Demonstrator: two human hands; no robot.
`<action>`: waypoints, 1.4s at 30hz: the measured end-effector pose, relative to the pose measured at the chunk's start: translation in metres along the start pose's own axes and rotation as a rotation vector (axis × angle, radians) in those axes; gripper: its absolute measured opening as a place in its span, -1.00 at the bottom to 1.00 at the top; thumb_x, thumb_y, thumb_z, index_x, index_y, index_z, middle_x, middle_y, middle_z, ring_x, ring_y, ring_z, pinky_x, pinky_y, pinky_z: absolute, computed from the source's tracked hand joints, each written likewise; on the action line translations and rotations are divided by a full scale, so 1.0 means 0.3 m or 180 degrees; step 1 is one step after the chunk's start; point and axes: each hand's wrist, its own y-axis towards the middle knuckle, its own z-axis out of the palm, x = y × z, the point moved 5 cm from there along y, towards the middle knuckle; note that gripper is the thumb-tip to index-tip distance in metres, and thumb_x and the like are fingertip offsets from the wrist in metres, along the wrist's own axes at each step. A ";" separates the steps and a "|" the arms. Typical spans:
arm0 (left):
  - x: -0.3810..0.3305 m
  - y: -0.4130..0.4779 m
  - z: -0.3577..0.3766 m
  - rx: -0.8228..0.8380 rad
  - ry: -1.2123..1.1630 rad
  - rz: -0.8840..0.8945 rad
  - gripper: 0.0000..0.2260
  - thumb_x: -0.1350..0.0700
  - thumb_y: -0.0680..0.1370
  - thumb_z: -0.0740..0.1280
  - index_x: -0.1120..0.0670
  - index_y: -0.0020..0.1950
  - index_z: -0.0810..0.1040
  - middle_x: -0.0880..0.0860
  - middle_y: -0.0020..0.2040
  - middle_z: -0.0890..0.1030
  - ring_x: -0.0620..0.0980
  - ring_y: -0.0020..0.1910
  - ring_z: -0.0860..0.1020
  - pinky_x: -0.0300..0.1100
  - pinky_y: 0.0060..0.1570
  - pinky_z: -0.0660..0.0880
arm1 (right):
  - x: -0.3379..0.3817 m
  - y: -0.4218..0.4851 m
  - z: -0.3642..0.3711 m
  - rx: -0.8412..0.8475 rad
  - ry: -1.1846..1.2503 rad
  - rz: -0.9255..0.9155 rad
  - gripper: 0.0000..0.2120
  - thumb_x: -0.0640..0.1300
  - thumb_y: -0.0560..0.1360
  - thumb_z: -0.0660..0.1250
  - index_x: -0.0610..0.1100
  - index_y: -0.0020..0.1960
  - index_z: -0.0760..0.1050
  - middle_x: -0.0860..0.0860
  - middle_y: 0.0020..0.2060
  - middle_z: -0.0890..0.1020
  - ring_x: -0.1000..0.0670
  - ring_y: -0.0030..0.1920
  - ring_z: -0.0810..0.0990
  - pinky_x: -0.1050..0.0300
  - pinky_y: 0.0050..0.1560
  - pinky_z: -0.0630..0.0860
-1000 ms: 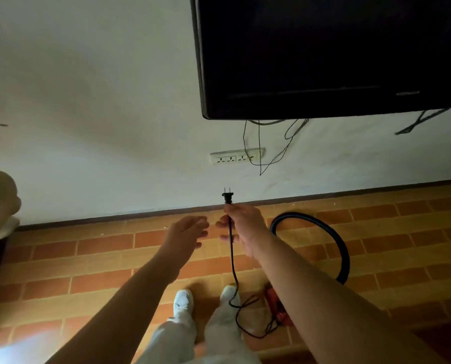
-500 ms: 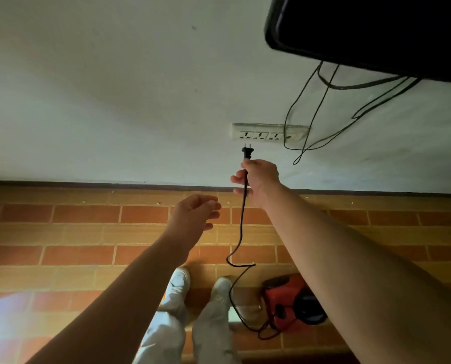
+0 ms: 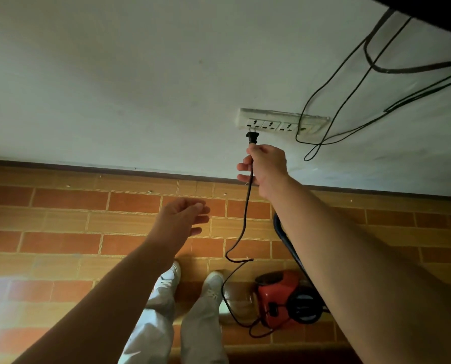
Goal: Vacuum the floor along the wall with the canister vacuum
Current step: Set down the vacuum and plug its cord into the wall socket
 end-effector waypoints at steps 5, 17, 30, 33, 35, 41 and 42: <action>0.014 0.005 -0.014 0.0012 0.0059 -0.0076 -0.83 0.19 0.68 0.23 0.14 0.15 0.61 0.11 0.07 0.69 0.09 0.10 0.66 0.08 0.18 0.57 | 0.006 -0.003 -0.001 -0.0010 -0.0134 -0.0110 -0.83 -0.10 0.70 0.25 -0.17 0.09 0.57 -0.10 -0.21 0.64 -0.02 -0.24 0.73 -0.06 -0.19 0.72; 0.022 0.034 -0.013 0.0034 0.0086 -0.0127 -0.84 0.17 0.67 0.25 0.12 0.15 0.61 0.10 0.06 0.70 0.07 0.09 0.67 0.03 0.13 0.58 | -0.001 -0.012 -0.007 -0.0038 0.0138 -0.0210 -0.85 -0.13 0.69 0.26 -0.14 0.05 0.58 -0.08 -0.24 0.61 0.00 -0.27 0.69 -0.04 -0.17 0.72; 0.041 0.039 -0.023 0.0012 0.0083 -0.0209 -0.85 0.18 0.67 0.26 0.14 0.15 0.61 0.12 0.06 0.70 0.10 0.09 0.67 0.06 0.14 0.58 | 0.014 -0.009 0.020 -0.0095 -0.0049 -0.0257 -0.84 -0.11 0.69 0.26 -0.17 0.06 0.57 -0.08 -0.24 0.61 0.00 -0.30 0.67 -0.08 -0.21 0.73; 0.047 0.034 -0.028 -0.0007 0.0063 -0.0209 -0.85 0.18 0.67 0.26 0.13 0.14 0.61 0.11 0.05 0.71 0.09 0.08 0.67 0.07 0.15 0.58 | 0.000 -0.009 0.008 -0.0165 0.0122 -0.0194 -0.84 -0.11 0.68 0.28 -0.18 0.09 0.58 -0.07 -0.26 0.60 0.00 -0.31 0.67 -0.06 -0.20 0.72; 0.049 0.033 -0.029 -0.0003 0.0067 -0.0221 -0.85 0.18 0.67 0.26 0.14 0.15 0.62 0.11 0.05 0.71 0.09 0.08 0.67 0.08 0.16 0.58 | -0.007 -0.010 0.006 -0.0161 0.0238 -0.0128 -0.85 -0.12 0.67 0.29 -0.18 0.09 0.59 -0.07 -0.27 0.59 0.01 -0.31 0.66 -0.07 -0.18 0.72; 0.045 0.039 -0.024 0.0001 0.0021 -0.0220 -0.85 0.18 0.66 0.28 0.13 0.15 0.62 0.11 0.05 0.71 0.09 0.08 0.68 0.06 0.14 0.58 | 0.019 -0.001 0.016 -0.0045 0.0229 -0.0045 -0.83 -0.14 0.68 0.28 -0.22 0.08 0.59 -0.06 -0.30 0.51 0.02 -0.36 0.56 -0.08 -0.17 0.73; 0.045 0.040 -0.024 0.0000 0.0023 -0.0218 -0.85 0.18 0.66 0.28 0.13 0.14 0.62 0.10 0.04 0.72 0.09 0.08 0.68 0.07 0.15 0.58 | 0.021 0.001 0.013 -0.0065 0.0234 -0.0041 -0.83 -0.14 0.68 0.28 -0.23 0.08 0.59 -0.06 -0.30 0.51 0.02 -0.37 0.55 -0.06 -0.18 0.73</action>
